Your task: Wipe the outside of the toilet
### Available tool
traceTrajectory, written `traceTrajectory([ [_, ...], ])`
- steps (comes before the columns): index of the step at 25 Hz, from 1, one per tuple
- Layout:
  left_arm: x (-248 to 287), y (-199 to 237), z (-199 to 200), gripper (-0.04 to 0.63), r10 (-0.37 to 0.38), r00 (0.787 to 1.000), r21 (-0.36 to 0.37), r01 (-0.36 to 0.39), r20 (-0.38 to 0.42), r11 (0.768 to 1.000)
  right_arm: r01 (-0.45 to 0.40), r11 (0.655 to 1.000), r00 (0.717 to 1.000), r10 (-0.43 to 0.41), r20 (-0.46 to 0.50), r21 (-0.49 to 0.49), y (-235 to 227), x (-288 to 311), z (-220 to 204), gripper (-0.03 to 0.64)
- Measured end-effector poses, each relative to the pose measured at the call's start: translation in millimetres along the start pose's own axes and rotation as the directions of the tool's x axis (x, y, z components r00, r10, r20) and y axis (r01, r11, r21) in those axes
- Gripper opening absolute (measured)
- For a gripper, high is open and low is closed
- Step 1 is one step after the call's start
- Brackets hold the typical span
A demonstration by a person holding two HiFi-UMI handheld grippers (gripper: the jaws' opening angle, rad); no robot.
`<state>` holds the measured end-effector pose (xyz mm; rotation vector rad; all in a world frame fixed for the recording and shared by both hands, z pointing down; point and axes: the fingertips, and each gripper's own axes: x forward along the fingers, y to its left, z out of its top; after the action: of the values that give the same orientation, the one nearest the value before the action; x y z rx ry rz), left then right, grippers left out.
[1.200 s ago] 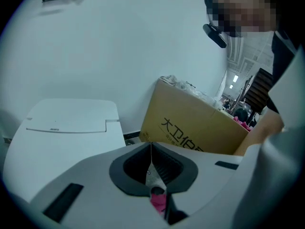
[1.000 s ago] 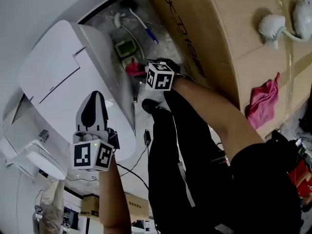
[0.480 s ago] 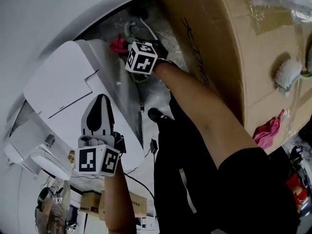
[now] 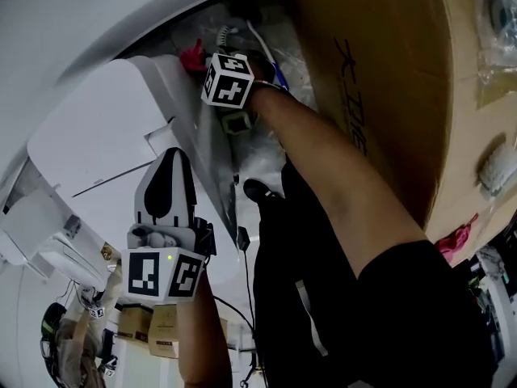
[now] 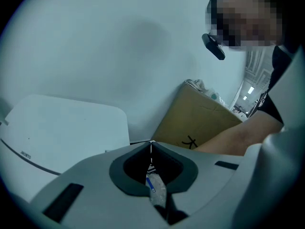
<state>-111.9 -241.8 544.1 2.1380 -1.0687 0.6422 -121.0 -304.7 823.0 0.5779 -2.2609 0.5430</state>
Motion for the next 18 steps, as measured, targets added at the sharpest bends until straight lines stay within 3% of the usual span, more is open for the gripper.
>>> traceTrajectory([
  [3, 3, 1, -3, 0.02, 0.002, 1.0, -0.021, -0.002, 0.003, 1.0, -0.005, 1.0, 1.0, 0.005, -0.006, -0.022, 6, 2, -6, 0.091],
  [7, 2, -2, -7, 0.02, -0.014, 1.0, -0.011, 0.014, 0.002, 1.0, -0.004, 1.0, 1.0, 0.005, -0.009, 0.02, 27, 3, -17, 0.091],
  [18, -31, -21, -33, 0.02, -0.059, 0.997, -0.002, 0.059, 0.039, 0.998, -0.075, 0.99, 0.997, 0.077, -0.014, 0.118, 150, -2, -74, 0.091],
])
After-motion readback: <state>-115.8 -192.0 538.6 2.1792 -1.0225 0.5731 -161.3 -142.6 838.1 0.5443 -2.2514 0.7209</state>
